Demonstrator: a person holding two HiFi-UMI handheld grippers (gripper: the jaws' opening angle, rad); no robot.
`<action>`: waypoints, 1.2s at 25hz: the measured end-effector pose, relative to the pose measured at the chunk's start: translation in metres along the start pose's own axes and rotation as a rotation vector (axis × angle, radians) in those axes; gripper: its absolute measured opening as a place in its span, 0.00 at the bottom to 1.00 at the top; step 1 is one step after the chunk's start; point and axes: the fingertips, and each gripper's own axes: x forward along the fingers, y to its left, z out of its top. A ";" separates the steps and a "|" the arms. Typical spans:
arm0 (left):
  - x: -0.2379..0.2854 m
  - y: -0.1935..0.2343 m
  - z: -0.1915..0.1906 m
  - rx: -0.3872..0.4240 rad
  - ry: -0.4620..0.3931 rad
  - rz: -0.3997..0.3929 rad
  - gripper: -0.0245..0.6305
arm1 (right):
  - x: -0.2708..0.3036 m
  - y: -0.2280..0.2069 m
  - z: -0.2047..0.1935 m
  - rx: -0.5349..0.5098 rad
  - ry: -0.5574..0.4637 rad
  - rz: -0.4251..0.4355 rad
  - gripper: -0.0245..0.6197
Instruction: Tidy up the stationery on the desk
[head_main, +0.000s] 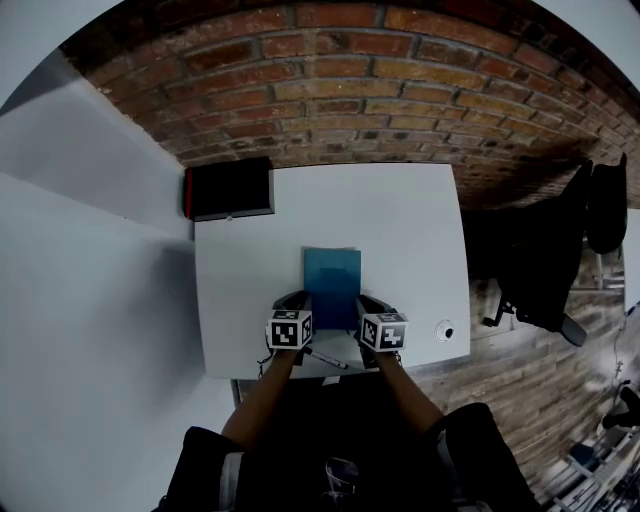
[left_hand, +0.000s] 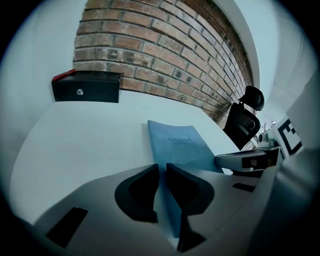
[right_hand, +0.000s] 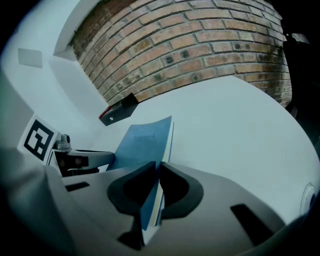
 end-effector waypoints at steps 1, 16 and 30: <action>-0.003 0.004 -0.001 -0.008 -0.002 0.005 0.13 | 0.002 0.005 0.000 -0.003 0.004 0.009 0.11; -0.042 0.064 -0.020 -0.082 -0.024 0.079 0.13 | 0.033 0.066 -0.022 -0.086 0.084 0.083 0.11; -0.075 0.108 -0.045 -0.139 -0.034 0.131 0.13 | 0.047 0.120 -0.039 -0.135 0.120 0.152 0.11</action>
